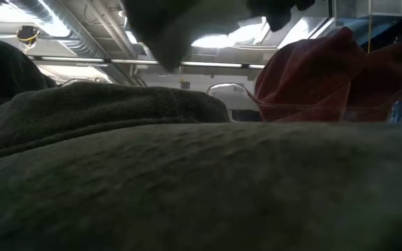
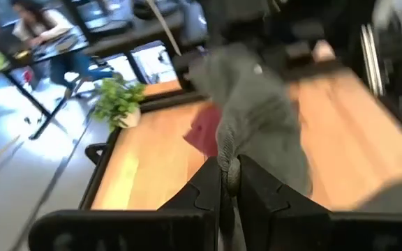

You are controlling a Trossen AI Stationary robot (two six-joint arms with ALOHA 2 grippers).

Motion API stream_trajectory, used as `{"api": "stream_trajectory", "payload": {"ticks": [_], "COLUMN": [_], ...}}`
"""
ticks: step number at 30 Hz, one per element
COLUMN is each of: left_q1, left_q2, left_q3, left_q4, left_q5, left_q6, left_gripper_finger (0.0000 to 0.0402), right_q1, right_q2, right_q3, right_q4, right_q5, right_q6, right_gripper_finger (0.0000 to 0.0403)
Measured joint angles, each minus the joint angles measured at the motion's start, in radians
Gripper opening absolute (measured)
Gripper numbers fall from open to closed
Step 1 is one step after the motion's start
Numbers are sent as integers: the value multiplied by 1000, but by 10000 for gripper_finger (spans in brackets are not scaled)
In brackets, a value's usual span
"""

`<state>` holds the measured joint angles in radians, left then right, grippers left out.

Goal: Pick & Place hat
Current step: Put the left black cap into the left transparent bin

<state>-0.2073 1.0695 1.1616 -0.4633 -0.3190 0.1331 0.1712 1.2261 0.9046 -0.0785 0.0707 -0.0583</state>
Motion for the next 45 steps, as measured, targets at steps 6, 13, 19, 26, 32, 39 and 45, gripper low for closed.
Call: {"api": "stream_trajectory", "payload": {"ticks": [6,13,19,26,32,39,45], "left_q1": [0,0,0,0,0,0,0], "left_q2": [-1,0,1,0,27,46,36], "left_q3": [162,239,241,242,242,242,242], "left_q4": [-168,-361,-492,-576,-721,-797,-797], "left_q5": [-83,-152,-169,-60,-67,19,56], "left_q6": [-261,-636,-963,-1218,-1381,-1521,-1553], "left_gripper_finger": [22,22,22,22,22,22,22], "right_q1": [-4,-4,-5,-7,-7,-7,-7], "right_q2": [-11,-11,-11,-11,-11,-11,-11], "right_q3": [124,182,170,169,169,169,169], "right_q4": [-191,-344,-387,-420,-464,-481,-481], "right_q5": [195,303,304,304,303,303,303], "right_q6": [26,0,-27,-56,-42,-22,-22], "right_gripper_finger": [179,209,211,211,211,211,211]}}
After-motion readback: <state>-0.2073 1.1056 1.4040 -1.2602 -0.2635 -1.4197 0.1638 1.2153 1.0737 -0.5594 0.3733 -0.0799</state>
